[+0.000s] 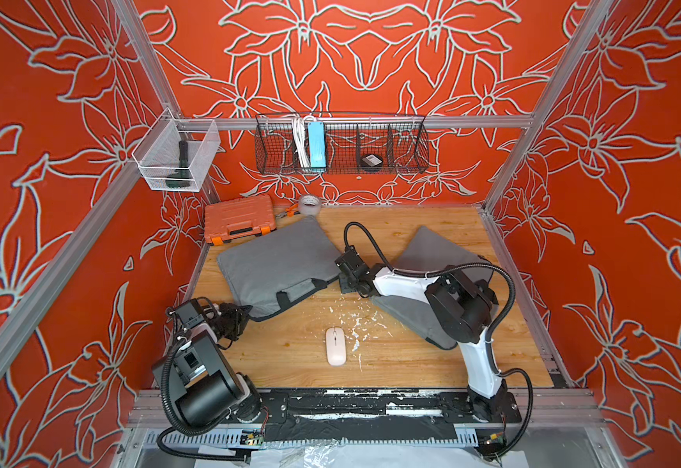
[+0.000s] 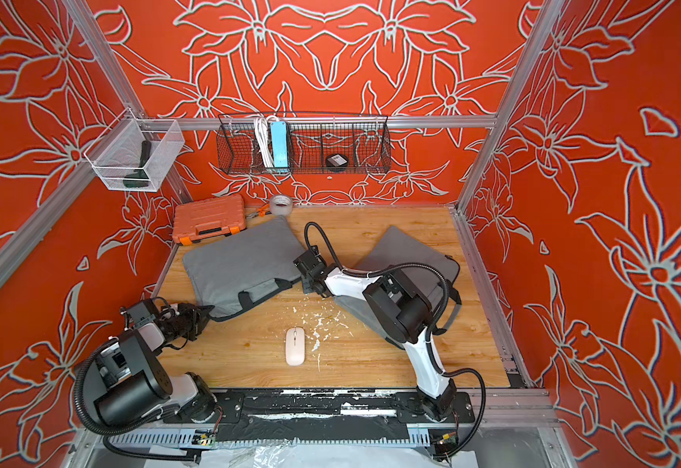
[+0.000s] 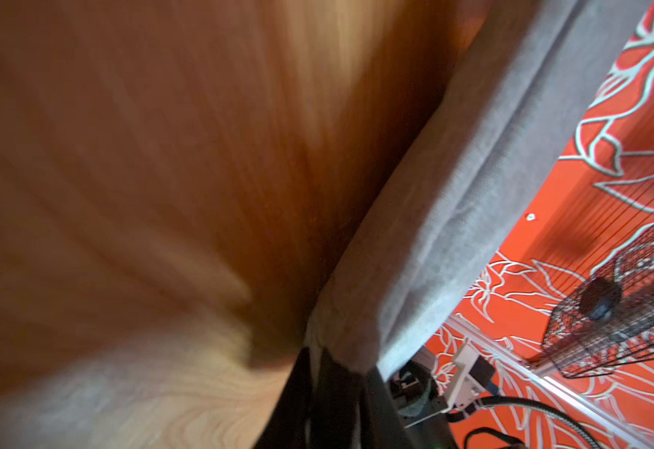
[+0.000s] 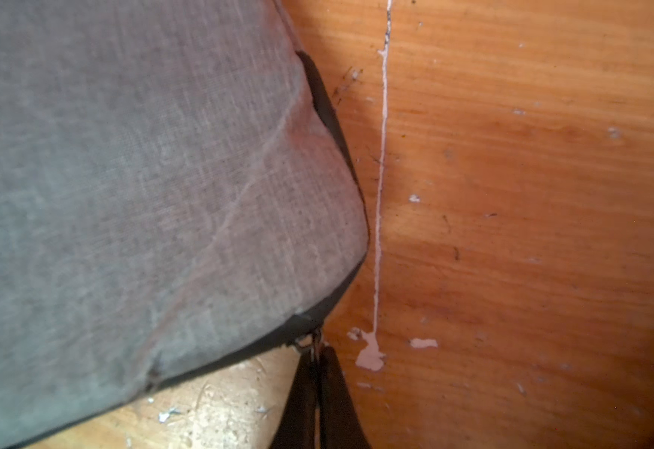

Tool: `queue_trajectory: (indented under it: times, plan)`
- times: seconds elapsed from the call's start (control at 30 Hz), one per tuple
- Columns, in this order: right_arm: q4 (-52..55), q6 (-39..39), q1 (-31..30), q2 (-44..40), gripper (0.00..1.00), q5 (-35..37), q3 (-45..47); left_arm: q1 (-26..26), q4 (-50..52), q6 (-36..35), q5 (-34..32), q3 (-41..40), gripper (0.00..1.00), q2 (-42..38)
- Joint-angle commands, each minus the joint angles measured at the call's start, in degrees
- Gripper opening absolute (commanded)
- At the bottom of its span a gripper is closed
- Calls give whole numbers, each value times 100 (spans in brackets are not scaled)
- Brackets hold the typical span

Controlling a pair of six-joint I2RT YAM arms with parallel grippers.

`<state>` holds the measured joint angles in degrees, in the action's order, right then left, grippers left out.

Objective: Put the mouse into the laptop bag
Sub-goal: Zip the zipper on the zippered laptop bag.

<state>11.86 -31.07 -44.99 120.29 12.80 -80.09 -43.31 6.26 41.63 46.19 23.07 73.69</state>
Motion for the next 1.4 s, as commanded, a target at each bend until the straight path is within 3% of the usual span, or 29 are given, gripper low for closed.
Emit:
queue_trajectory:
  times: [0.0, 0.13, 0.17, 0.3, 0.4, 0.5, 0.63, 0.73, 0.9, 1.1, 1.37]
  plan:
    - [646, 84, 114, -190, 0, 347, 302, -76, 110, -58, -368, 111, 47, -168]
    - [407, 27, -50, -583, 0, 162, 725, -58, 315, 64, -357, 53, 81, -635]
    - [377, 9, -128, -671, 0, 166, 805, -39, 471, 126, -436, 40, 85, -812]
    - [404, -24, -443, -840, 0, 336, 913, -2, 1165, 542, -1116, -11, 86, -1426]
    - [423, -66, -696, -864, 0, 428, 904, 69, 1354, 780, -1016, -126, 86, -1655]
    - [488, -74, -959, -791, 0, 546, 785, 237, 1973, 979, -1357, 30, 87, -2102]
    - [610, -117, -1256, -607, 0, 548, 529, 802, 2319, 1196, -1756, 340, 90, -2429]
    - [571, -159, -1452, -524, 0, 389, 350, 1475, 1921, 1587, -1804, 230, 90, -2567]
    - [557, -91, -1791, -381, 0, 199, -33, 2439, 440, 2393, -1265, -552, 88, -2369]
    - [276, 146, -2051, -368, 0, 30, -111, 3710, -404, 3028, -1789, -747, 86, -2330]
    - [-389, 265, -2153, -518, 0, -432, 257, 4402, -1041, 3485, -2439, -1067, 88, -2842]
